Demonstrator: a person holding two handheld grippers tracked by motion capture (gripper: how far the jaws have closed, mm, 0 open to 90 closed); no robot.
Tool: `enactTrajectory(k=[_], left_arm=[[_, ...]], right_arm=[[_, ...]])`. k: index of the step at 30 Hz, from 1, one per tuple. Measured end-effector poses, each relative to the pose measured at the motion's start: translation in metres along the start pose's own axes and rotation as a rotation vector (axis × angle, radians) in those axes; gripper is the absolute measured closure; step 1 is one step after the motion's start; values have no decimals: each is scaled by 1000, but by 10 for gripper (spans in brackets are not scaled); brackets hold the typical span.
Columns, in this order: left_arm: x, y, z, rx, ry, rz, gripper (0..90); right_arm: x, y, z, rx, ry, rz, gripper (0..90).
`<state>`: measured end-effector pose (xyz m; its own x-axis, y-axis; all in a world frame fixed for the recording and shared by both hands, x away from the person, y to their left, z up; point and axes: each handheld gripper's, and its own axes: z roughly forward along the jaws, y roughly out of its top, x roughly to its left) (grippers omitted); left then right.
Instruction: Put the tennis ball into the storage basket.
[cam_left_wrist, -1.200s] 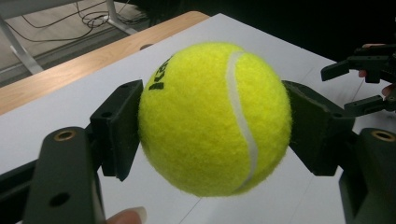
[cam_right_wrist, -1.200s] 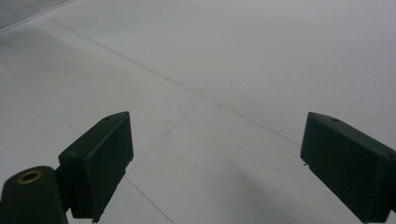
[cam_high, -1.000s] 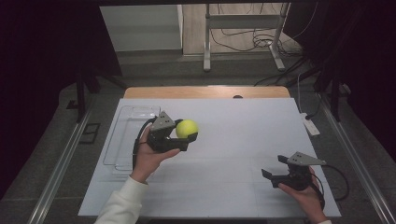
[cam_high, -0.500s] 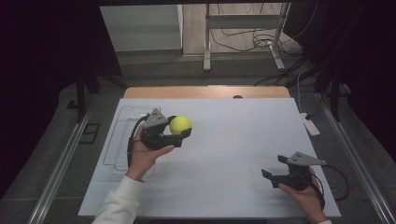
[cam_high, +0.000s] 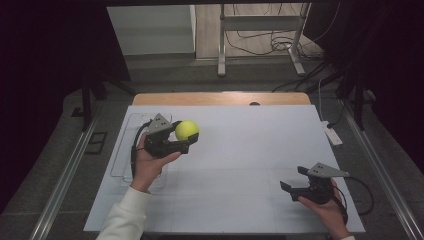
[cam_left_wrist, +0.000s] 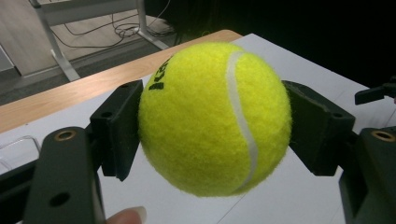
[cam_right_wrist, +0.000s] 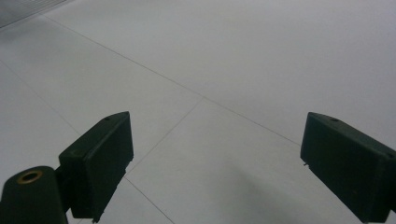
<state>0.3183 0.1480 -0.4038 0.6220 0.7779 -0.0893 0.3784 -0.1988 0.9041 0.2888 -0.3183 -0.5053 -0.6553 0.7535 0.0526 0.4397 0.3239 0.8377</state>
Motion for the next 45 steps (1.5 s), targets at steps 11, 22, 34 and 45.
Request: enactTrajectory(k=[11, 22, 34, 45], left_arm=[[9, -2, -1, -3, 31, -15, 268], [24, -4, -8, -23, 71, -44, 268], [43, -7, -16, -41, 122, -83, 268], [56, -11, -22, -46, 170, -105, 268]], right_arm=[[0, 0, 0, 0, -1, 2, 99], [0, 0, 0, 0, -1, 1, 100], [0, 0, 0, 3, -1, 2, 99], [0, 0, 0, 3, -1, 1, 100]])
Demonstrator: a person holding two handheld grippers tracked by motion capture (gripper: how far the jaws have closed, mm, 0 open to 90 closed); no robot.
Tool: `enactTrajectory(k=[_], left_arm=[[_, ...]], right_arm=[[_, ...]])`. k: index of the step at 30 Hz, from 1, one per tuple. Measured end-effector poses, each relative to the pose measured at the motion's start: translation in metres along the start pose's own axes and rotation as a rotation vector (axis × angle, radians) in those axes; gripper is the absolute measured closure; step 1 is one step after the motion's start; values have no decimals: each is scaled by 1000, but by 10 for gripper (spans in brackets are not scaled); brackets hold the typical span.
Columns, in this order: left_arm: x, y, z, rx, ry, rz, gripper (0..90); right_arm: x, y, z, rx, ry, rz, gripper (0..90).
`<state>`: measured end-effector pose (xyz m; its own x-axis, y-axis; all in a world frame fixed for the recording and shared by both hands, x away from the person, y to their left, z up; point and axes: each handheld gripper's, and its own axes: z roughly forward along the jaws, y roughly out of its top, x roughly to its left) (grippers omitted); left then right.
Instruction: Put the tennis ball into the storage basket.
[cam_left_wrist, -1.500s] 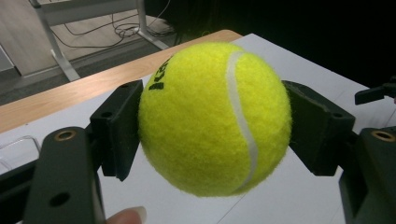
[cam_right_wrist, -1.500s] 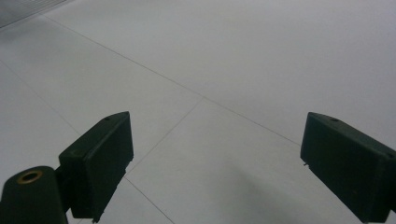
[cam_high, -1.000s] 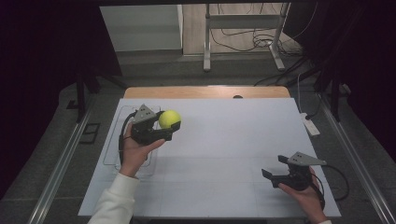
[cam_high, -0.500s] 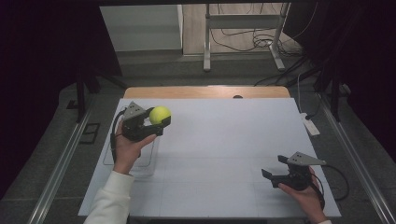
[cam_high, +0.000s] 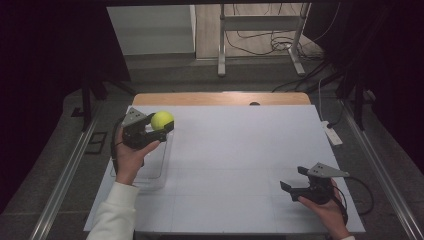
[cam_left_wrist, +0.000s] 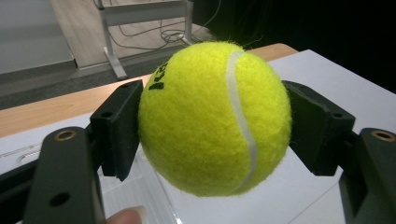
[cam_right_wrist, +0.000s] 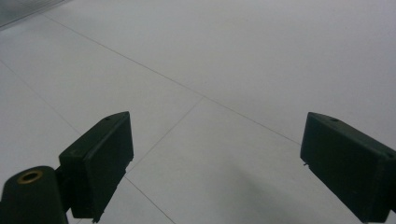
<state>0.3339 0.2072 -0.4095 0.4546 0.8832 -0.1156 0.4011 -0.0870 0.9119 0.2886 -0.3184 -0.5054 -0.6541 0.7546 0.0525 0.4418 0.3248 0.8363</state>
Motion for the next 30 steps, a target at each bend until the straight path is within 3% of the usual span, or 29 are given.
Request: enactTrajectory(k=[22, 30], left_arm=[[23, -4, -3, 8, 73, -36, 268], [38, -7, 3, 45, 114, -68, 269]], right_arm=[[0, 0, 0, -4, -5, 4, 100], [0, 0, 0, -7, 1, 2, 101]])
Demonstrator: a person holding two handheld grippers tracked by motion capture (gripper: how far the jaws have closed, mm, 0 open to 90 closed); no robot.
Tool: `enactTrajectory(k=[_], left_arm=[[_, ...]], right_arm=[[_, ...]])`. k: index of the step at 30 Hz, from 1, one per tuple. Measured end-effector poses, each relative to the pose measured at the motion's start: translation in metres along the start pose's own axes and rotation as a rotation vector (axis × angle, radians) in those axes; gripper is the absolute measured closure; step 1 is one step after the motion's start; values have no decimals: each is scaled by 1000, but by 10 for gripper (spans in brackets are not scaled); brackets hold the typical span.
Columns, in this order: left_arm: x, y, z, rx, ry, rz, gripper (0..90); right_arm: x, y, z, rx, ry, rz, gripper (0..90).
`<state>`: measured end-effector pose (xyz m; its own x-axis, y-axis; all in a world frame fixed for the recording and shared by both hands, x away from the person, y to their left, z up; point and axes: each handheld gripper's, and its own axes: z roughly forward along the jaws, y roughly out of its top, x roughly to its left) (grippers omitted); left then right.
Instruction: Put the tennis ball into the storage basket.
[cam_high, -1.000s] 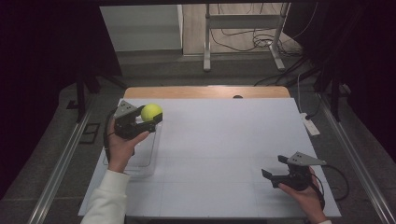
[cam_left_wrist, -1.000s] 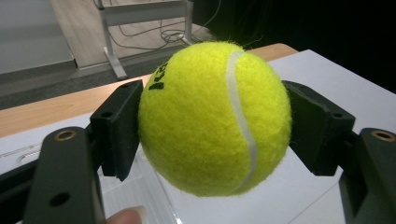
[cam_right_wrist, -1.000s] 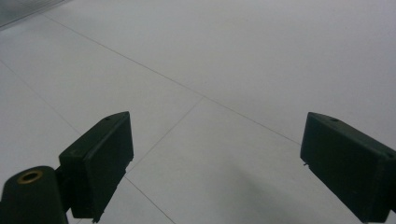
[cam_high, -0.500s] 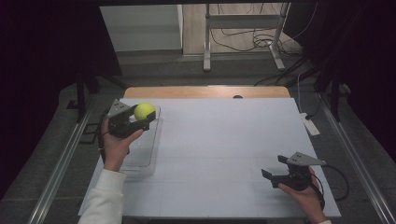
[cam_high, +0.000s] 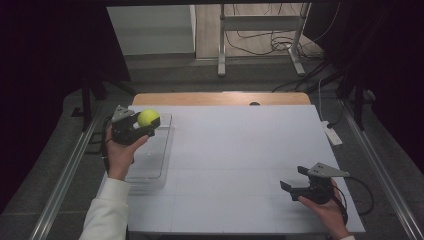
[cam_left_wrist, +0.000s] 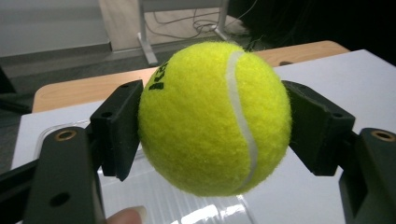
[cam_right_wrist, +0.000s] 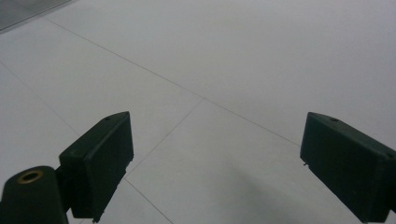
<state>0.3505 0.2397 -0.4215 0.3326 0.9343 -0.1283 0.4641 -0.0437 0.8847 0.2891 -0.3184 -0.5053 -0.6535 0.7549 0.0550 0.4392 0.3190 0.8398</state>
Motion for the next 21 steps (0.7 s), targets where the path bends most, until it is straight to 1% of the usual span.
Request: enactTrajectory(k=[6, 13, 21], left_arm=[[8, 4, 7, 32, 25, -8, 268], [13, 6, 14, 53, 30, -26, 268], [22, 8, 19, 70, 48, -40, 268]], right_arm=[[0, 0, 0, -4, 4, 4, 101], [1, 0, -1, -4, 4, 5, 101], [1, 0, -1, -4, 3, 6, 106]])
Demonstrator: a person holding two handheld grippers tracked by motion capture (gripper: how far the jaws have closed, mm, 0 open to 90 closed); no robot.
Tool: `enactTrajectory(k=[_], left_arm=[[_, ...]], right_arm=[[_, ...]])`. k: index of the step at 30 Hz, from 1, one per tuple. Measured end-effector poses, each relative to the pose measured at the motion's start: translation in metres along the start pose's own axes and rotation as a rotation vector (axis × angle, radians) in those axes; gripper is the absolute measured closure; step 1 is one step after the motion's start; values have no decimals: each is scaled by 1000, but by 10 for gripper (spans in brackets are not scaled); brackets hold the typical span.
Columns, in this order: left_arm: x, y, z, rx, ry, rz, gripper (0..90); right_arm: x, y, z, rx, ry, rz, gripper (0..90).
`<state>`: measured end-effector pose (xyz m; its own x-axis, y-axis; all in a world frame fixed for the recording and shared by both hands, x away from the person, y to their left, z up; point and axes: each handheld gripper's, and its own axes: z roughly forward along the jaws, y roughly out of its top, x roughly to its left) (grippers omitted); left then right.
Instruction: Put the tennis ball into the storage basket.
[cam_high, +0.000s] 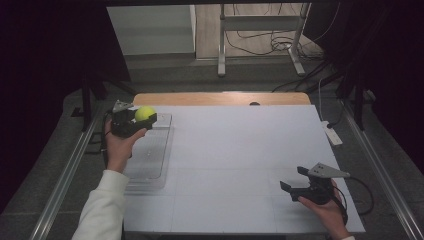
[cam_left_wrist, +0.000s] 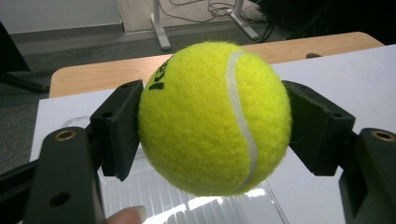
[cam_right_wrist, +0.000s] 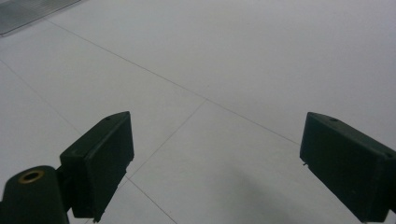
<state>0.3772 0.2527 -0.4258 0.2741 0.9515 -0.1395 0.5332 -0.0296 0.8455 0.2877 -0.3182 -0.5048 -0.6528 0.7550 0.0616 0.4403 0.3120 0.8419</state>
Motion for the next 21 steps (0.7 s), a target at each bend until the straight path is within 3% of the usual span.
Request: enactTrajectory(k=[21], left_arm=[[18, 8, 14, 59, 53, -12, 268]], right_arm=[[0, 0, 1, 6, 3, -2, 107]])
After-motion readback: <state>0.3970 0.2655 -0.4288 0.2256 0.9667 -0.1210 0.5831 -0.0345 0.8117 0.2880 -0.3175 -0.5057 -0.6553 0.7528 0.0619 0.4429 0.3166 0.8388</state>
